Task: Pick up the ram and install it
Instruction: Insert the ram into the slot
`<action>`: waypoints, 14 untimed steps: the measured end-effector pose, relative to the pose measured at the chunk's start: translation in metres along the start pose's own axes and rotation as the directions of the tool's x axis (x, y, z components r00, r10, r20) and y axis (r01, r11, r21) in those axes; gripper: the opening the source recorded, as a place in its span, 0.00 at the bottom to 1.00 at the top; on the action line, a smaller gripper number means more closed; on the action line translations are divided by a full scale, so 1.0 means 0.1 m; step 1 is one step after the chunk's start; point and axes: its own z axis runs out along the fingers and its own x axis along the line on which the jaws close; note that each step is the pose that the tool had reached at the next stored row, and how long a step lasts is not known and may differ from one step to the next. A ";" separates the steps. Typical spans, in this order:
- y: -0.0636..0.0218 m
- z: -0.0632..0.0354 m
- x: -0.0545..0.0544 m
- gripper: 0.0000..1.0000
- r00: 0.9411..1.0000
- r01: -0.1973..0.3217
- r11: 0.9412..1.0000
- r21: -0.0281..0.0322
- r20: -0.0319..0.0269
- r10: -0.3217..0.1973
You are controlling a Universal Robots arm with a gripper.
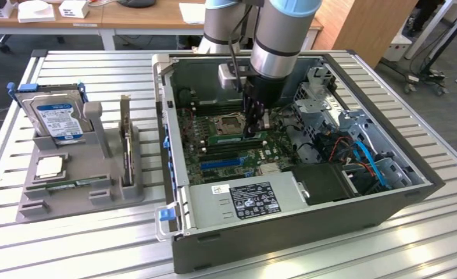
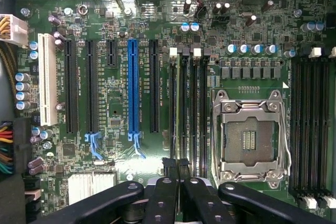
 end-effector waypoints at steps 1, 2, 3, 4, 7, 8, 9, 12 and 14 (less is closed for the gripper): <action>0.000 0.003 0.00 0.12 1.000 0.000 1.000 0.000 0.000 0.000; 0.000 0.005 0.00 0.12 1.000 0.000 1.000 0.000 0.000 0.000; 0.000 0.005 0.00 0.12 1.000 0.000 1.000 0.000 0.000 0.000; 0.000 0.005 0.00 0.12 1.000 0.000 1.000 0.000 0.000 0.000; 0.001 0.006 0.00 0.12 1.000 0.000 1.000 0.000 0.000 0.000; 0.000 0.007 0.00 0.12 1.000 0.000 1.000 0.000 0.000 0.000; 0.000 0.006 0.01 0.12 1.000 0.000 1.000 0.000 0.000 0.000; 0.000 0.006 0.01 0.12 1.000 0.000 1.000 0.000 0.000 0.000; 0.000 0.014 0.01 0.12 1.000 0.000 1.000 0.000 0.000 0.000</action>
